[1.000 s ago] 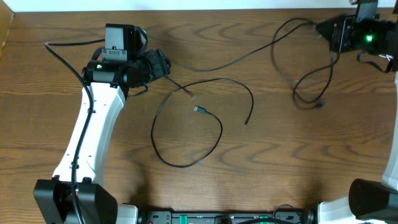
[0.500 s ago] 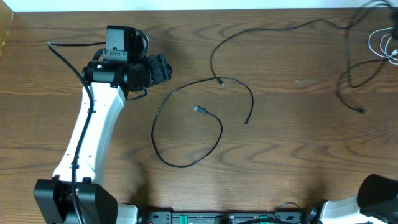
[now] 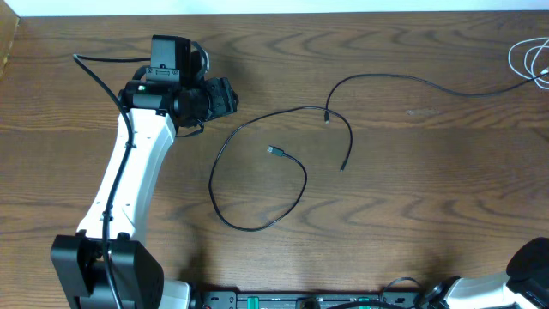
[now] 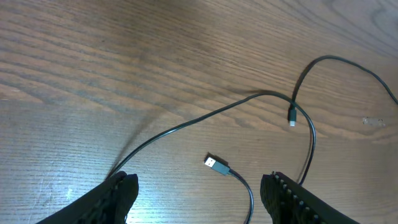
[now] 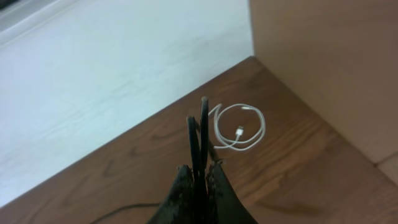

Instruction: Untangle cables

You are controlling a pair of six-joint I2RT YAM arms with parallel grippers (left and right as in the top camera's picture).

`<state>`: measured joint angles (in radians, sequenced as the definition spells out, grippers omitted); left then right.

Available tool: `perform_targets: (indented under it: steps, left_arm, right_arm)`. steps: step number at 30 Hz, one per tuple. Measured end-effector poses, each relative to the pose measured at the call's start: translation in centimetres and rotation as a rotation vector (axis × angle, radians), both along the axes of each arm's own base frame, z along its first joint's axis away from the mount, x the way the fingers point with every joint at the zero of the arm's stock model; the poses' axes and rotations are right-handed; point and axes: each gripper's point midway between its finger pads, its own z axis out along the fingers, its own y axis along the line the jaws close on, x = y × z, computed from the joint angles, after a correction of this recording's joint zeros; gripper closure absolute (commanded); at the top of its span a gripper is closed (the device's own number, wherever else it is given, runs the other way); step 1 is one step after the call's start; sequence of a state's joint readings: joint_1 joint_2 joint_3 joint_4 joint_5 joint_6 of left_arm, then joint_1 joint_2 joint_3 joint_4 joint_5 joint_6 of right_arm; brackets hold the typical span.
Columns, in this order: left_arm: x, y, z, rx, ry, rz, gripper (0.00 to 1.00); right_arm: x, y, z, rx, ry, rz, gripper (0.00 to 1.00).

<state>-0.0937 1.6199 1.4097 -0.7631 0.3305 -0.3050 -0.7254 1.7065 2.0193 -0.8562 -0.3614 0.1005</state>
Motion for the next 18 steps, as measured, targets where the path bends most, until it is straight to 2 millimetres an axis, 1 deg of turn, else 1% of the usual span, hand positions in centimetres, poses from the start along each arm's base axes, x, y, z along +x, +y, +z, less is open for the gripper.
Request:
perform_targets:
  steps: [4, 9, 11, 13, 15, 16, 17, 18]
  left_arm:
    - [-0.1, 0.0, -0.1, 0.0, 0.005, 0.0, 0.3]
    - [-0.2, 0.0, -0.2, 0.002, 0.011, -0.003, 0.31]
    - [-0.2, 0.0, -0.1, 0.003, 0.01, -0.004, 0.31]
    - [-0.2, 0.0, -0.2, 0.004, 0.009, -0.006, 0.31]
    - [-0.2, 0.0, -0.2, 0.005, 0.01, -0.007, 0.31]
    - [-0.2, 0.0, -0.2, 0.006, 0.009, -0.009, 0.31]
    - [-0.2, 0.0, -0.2, 0.006, 0.009, -0.009, 0.31]
    - [-0.3, 0.0, -0.2, 0.006, 0.01, -0.01, 0.31]
  right_arm:
    - [0.9, 2.1, -0.9, -0.032, 0.067, 0.014, 0.99]
    - [1.6, 3.5, -1.6, -0.075, 0.128, 0.0, 0.99]
    - [1.8, 4.6, -2.1, -0.07, 0.149, 0.023, 0.99]
    - [2.4, 6.4, -2.5, -0.061, 0.164, 0.066, 0.99]
    - [3.4, 9.4, -3.1, -0.052, 0.184, 0.142, 0.99]
    - [4.1, 11.4, -3.5, -0.045, 0.198, 0.193, 0.99]
    - [5.1, 13.9, -4.2, -0.036, 0.214, 0.257, 0.99]
    - [5.7, 15.3, -4.8, -0.031, 0.228, 0.292, 0.99]
